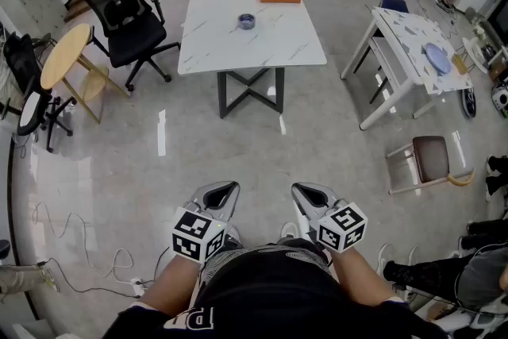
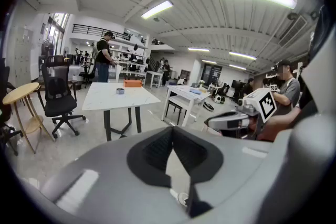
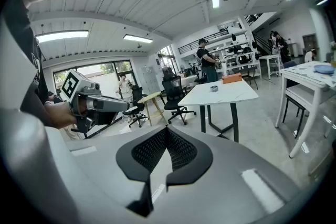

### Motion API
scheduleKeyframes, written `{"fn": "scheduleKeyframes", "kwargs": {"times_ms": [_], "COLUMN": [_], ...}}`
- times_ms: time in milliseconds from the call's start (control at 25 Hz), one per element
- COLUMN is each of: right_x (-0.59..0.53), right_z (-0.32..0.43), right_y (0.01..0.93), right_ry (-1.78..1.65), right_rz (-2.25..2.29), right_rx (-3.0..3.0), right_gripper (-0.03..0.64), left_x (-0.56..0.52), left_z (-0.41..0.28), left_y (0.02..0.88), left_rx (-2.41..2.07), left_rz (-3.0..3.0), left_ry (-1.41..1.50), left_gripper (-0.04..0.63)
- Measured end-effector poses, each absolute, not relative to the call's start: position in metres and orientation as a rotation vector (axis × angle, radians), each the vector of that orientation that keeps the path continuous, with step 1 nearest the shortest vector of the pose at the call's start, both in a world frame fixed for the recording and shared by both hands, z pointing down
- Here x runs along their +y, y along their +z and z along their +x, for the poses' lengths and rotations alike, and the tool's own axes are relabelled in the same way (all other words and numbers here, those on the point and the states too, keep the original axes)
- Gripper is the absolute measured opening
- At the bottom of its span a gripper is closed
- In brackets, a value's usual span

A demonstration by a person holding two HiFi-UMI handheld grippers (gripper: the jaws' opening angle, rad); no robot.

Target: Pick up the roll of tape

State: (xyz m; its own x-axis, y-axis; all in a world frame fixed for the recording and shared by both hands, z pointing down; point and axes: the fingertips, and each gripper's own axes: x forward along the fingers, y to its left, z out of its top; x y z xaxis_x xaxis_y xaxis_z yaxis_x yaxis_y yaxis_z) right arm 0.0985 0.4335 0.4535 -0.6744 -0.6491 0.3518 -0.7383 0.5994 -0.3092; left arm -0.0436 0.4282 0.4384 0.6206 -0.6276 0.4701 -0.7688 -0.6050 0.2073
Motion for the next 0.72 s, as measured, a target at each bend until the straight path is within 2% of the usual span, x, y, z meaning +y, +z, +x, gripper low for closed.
{"fn": "scheduleKeyframes", "kwargs": {"times_ms": [720], "right_x": [0.430], "right_z": [0.071], "right_y": [0.450], "right_ry": [0.655], "right_rz": [1.148], "right_rx": [-2.665], "right_gripper": [-0.005], "left_x": [0.420], "left_z": [-0.064], "left_y": [0.443], "left_rx": [-1.102], "left_rz": [2.465], "left_ry": [0.486], "left_gripper": [0.058]}}
